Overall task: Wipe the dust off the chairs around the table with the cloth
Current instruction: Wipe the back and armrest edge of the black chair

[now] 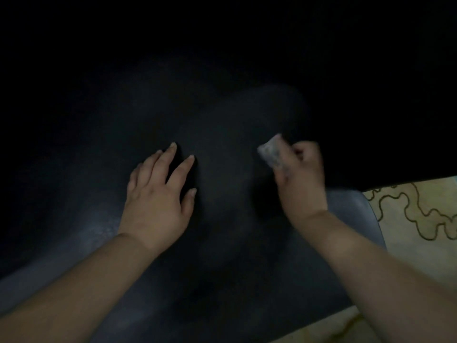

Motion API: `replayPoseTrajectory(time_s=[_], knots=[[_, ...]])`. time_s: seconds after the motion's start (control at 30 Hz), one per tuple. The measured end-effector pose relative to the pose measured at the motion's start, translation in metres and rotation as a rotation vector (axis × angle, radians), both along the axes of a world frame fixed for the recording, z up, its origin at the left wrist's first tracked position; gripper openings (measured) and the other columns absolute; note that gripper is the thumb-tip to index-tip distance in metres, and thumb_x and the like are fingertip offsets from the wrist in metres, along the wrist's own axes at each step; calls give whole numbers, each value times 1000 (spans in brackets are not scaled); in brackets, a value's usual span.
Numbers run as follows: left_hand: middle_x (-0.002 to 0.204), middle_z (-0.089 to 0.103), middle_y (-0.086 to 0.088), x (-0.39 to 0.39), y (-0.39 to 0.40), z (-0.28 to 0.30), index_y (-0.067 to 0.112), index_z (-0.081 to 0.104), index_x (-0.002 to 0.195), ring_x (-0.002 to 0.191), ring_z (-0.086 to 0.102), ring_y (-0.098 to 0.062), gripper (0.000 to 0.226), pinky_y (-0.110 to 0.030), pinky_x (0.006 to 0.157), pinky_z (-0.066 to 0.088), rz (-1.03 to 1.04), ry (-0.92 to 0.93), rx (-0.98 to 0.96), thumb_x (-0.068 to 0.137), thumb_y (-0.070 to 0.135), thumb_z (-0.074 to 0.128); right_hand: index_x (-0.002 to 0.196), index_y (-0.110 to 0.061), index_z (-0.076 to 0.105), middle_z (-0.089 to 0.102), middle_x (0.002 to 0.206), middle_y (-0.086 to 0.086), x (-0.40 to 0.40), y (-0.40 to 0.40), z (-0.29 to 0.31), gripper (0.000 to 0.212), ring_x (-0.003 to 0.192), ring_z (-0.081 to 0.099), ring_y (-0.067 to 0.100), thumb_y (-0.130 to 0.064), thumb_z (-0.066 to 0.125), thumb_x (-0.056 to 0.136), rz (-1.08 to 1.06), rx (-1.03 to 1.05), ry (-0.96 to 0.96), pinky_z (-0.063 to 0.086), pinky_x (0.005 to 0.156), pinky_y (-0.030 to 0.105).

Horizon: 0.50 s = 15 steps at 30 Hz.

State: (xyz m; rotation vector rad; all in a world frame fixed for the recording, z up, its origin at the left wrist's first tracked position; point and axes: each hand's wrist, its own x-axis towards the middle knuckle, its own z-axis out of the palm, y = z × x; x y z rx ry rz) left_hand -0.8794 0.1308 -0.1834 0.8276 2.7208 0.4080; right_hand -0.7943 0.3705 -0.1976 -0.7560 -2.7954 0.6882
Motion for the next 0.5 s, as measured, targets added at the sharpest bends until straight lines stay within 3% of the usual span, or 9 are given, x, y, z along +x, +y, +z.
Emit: replayPoseTrajectory(time_s=[0.07,0.13,0.23,0.27,0.33,0.4,0.5], knots=[[156,27,-9,-6,-4,1,21,42,144,141,24,-31,59,-53,112,23,10,2,-7,89,35,57,132,-18,55,49,123,20,-20,27,0,42,107,49,34,-19,54,90,-194,50,-12,32,84,22],[156,27,-10,-15,-9,0,21,42,144,140,24,-32,59,-54,112,23,31,2,-18,89,34,57,130,-24,55,49,124,19,-35,28,-7,38,105,50,29,-27,52,92,-245,88,-26,30,80,24],[156,27,-10,-25,-15,1,20,43,145,140,24,-34,60,-53,112,21,73,7,-27,89,31,60,102,-43,60,54,102,4,-41,-29,-5,15,84,50,4,-33,59,91,27,110,29,40,74,24],[156,27,-11,-26,-15,1,20,43,144,140,24,-35,60,-53,112,21,81,8,-27,89,30,61,96,-42,63,55,94,0,-36,-46,-5,13,80,52,5,-31,64,89,78,83,56,45,73,28],[155,29,-12,-27,-18,1,19,44,144,139,26,-35,59,-53,111,22,82,10,-20,88,29,62,113,-27,68,53,89,3,-22,-70,0,36,78,55,20,-18,74,79,231,30,47,48,70,34],[155,29,-12,-29,-22,0,19,44,144,139,26,-35,59,-53,111,23,87,15,-14,88,29,62,124,-24,64,52,88,10,-23,-60,11,59,77,54,30,-17,79,67,307,93,9,45,69,39],[156,27,-10,-32,-33,0,20,42,144,140,24,-33,59,-52,112,21,108,17,-21,89,31,60,130,-28,59,53,92,16,-40,-20,13,60,80,54,37,-19,74,73,181,143,-48,49,74,44]])
